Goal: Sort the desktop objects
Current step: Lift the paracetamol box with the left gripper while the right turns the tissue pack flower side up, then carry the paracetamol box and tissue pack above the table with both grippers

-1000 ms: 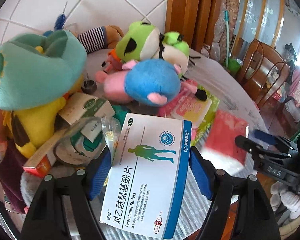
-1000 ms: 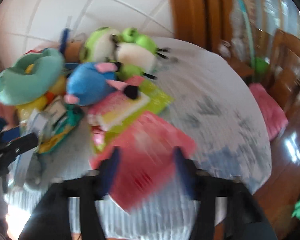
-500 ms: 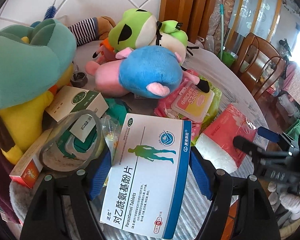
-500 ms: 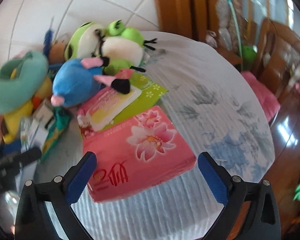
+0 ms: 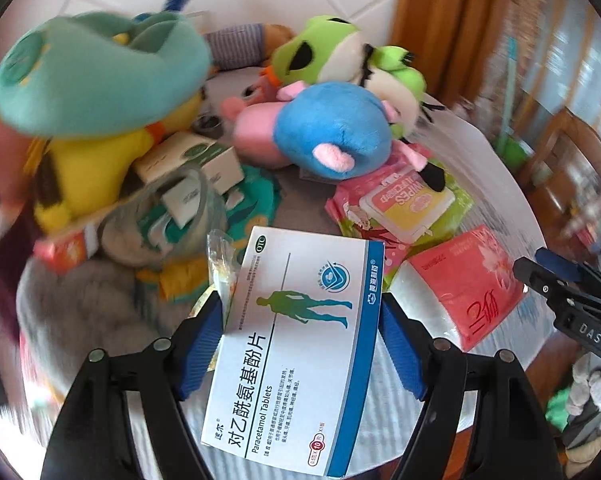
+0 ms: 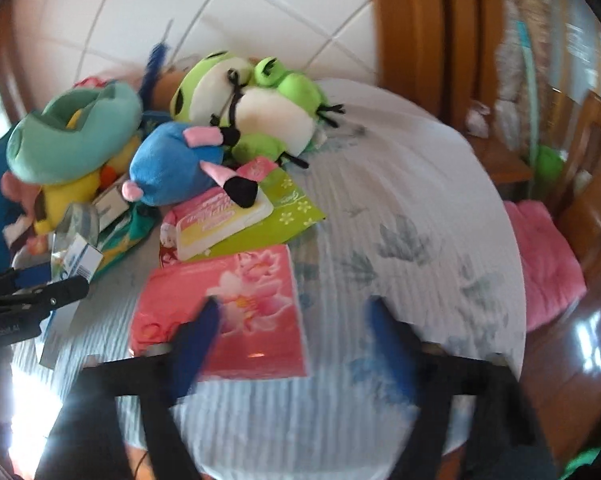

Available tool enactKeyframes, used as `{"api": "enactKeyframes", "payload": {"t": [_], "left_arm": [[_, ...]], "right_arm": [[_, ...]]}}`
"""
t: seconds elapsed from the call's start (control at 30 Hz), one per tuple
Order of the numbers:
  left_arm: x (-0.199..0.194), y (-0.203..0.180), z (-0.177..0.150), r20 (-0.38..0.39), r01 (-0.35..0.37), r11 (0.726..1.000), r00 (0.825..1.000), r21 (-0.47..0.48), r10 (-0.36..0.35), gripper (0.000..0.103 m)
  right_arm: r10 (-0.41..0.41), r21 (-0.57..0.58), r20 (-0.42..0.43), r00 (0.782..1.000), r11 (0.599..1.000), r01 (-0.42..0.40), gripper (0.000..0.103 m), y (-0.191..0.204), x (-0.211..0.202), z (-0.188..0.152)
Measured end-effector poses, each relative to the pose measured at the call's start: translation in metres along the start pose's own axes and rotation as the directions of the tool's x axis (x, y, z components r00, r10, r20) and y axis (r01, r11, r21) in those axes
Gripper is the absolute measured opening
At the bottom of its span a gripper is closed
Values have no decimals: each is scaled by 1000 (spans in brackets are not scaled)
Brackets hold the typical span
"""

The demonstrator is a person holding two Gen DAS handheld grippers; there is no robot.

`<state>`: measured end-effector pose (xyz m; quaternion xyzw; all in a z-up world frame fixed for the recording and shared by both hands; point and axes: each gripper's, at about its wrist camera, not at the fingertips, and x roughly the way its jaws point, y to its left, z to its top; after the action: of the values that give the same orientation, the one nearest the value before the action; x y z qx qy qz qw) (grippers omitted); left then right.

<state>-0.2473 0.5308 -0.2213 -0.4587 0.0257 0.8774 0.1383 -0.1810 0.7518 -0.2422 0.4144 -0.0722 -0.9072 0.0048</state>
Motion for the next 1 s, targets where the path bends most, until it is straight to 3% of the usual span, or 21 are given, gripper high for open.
{"api": "enactKeyframes", "payload": {"t": [0.17, 0.3, 0.33, 0.57, 0.67, 0.7, 0.77, 1.0], "left_arm": [[-10, -13, -20, -12, -66, 994, 998, -89, 65, 75], [-8, -17, -28, -4, -113, 984, 993, -139, 114, 75], [-9, -20, -31, 2, -128, 979, 992, -158, 130, 75], [17, -46, -46, -35, -233, 941, 972, -247, 231, 75], [33, -52, -41, -48, -249, 936, 968, -249, 245, 74], [37, -53, -37, -43, -233, 940, 972, -249, 229, 73], [42, -57, -31, -31, -199, 951, 980, -236, 198, 58], [57, -59, -17, -18, -186, 962, 982, -199, 186, 56]], "right_arm": [[121, -170, -39, 992, 977, -126, 54, -7, 0, 7], [184, -282, -37, 982, 941, -187, 80, -5, -5, 8], [214, -303, -34, 976, 929, -215, 85, -6, -7, 7], [341, -422, -127, 931, 831, -362, 85, -10, 24, 3], [392, -429, -155, 907, 800, -420, 99, -11, 36, -1], [392, -434, -161, 906, 796, -422, 103, -10, 39, -3], [385, -442, -158, 909, 796, -414, 103, -7, 45, -9], [387, -403, -130, 913, 820, -406, 103, -15, 61, -8]]}}
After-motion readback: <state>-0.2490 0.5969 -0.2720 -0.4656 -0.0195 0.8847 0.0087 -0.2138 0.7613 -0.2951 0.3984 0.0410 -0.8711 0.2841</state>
